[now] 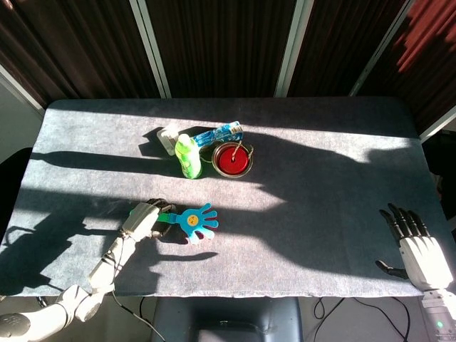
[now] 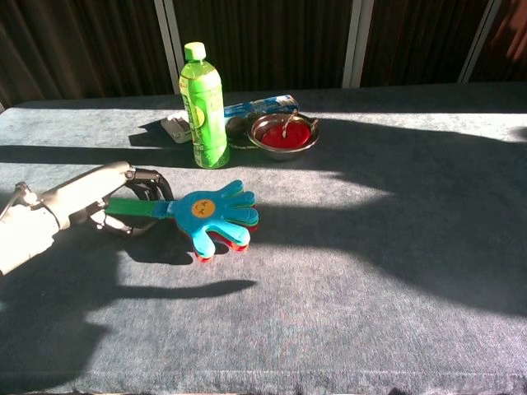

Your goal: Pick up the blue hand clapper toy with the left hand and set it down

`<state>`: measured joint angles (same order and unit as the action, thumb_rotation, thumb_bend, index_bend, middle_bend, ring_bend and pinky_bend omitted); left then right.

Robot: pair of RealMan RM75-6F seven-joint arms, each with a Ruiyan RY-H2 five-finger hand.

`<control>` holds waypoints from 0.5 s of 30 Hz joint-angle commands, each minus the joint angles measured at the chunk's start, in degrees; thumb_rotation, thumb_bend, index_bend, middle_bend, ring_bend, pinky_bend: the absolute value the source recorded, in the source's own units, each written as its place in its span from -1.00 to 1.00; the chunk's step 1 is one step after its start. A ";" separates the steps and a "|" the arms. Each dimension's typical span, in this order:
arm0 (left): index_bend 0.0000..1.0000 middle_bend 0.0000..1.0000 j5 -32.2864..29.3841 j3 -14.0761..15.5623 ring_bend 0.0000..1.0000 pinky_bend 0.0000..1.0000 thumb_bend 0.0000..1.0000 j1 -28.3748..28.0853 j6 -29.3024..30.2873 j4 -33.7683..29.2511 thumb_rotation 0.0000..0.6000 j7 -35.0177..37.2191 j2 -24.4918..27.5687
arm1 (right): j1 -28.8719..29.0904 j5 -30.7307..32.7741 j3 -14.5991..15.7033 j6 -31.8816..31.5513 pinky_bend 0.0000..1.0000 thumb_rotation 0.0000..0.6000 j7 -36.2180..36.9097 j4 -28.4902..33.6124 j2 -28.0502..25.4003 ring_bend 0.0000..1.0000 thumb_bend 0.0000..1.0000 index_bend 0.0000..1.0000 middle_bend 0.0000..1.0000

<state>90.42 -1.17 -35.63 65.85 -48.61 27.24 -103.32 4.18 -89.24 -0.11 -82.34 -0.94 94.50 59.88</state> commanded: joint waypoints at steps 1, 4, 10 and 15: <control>0.68 0.51 2.76 1.72 0.00 0.28 0.35 0.51 3.80 3.90 1.00 8.03 -1.94 | 0.02 0.01 0.03 0.08 -1.00 1.00 -0.08 0.01 0.03 -1.00 -0.78 -1.00 -1.00; 0.68 0.53 3.26 1.96 0.05 0.35 0.39 0.53 5.24 5.21 1.00 14.80 -2.51 | 0.05 -0.02 0.06 0.14 -1.00 1.00 -0.15 -0.03 0.06 -1.00 -0.78 -1.00 -1.00; 0.68 0.55 2.85 0.94 0.08 0.37 0.44 1.00 9.05 5.47 1.00 29.78 -2.61 | 0.14 0.01 0.11 0.40 -1.00 1.00 -0.12 -0.01 0.00 -1.00 -0.78 -1.00 -1.00; 0.68 0.56 0.06 -2.84 0.08 0.36 0.45 1.77 13.04 -3.55 1.00 55.83 1.59 | 0.26 0.10 0.21 0.80 -1.00 1.00 -0.17 0.06 -0.02 -1.00 -0.78 -1.00 -1.00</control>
<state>92.57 -0.86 -34.63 74.68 -45.49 63.87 -104.78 4.43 -89.16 0.09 -81.56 -1.11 94.56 59.86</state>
